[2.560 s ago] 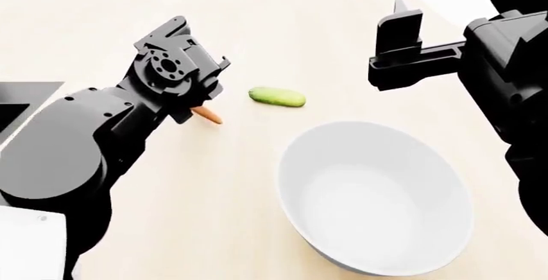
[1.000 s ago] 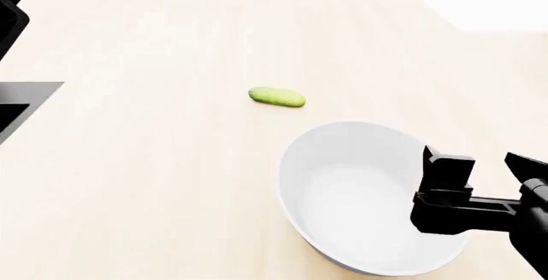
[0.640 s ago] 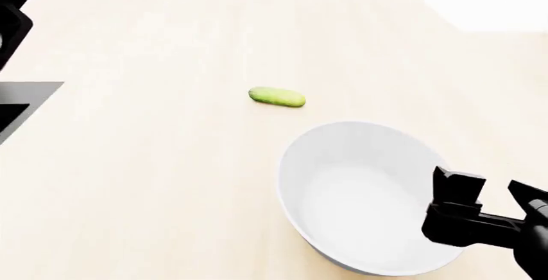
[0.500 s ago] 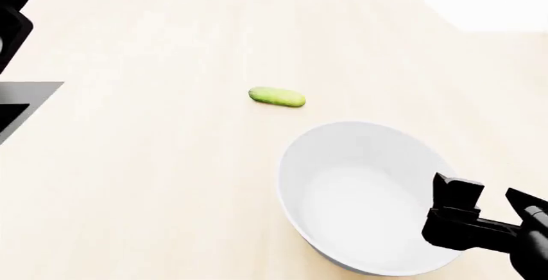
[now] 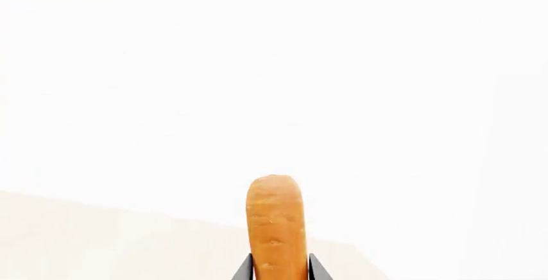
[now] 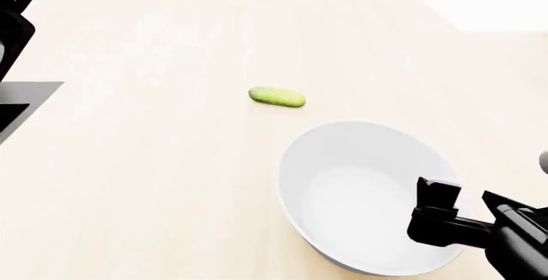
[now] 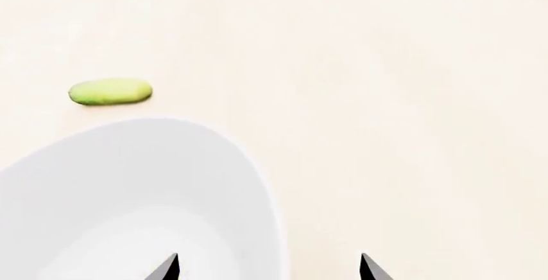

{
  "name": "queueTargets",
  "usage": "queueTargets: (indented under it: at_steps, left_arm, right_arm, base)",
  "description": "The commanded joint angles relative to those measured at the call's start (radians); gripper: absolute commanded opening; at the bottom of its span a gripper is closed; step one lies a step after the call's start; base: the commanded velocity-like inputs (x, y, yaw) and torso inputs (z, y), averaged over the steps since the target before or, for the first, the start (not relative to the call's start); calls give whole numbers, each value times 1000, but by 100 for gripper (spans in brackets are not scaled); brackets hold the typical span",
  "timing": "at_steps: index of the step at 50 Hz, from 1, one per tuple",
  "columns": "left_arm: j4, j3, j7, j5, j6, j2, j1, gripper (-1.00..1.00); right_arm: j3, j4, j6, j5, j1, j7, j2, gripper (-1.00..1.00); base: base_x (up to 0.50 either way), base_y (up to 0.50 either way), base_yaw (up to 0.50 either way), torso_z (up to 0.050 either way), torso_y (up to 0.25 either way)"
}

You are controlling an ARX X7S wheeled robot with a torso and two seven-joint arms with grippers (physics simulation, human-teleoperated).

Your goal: Place the two vegetables and bowl onto the tray for setting up a vegetable dip station.

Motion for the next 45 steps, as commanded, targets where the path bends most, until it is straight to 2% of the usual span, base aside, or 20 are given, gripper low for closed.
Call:
queueTargets:
  at_steps: [1, 23, 24, 26, 37, 43, 45]
  left_arm:
    - [6, -23, 0, -7, -1, 1, 8, -100]
    - [16, -58, -7, -13, -17, -2, 17, -100]
    - [16, -60, -7, -14, -18, -2, 18, -100]
    - [15, -63, -6, -15, -19, -2, 20, -100]
    - [12, -75, -8, -12, -25, -1, 29, -100]
    - [6, -82, -8, -16, -29, -1, 34, -100]
    - [7, -85, -9, -16, -31, -2, 34, -100]
  right_arm:
    - [-16, 39, -6, -42, -35, -21, -46, 100]
    - [-48, 73, 0, -98, -75, -27, -106, 100]
    - [-48, 72, -4, -105, -80, -29, -103, -100]
    - [-43, 56, -78, -124, -111, -58, -90, -100]
    - [-27, 49, -38, -100, -74, -40, -103, -100]
    - [13, 24, 7, -81, 10, 1, -130, -100]
    - [34, 17, 71, -32, 86, 51, -133, -100]
  base:
    - [0, 0, 0, 0, 0]
    - [0, 0, 0, 0, 0]
    - [0, 0, 0, 0, 0]
    - [0, 0, 0, 0, 0]
    - [0, 0, 0, 0, 0]
    - [0, 0, 0, 0, 0]
    - [0, 0, 0, 0, 0]
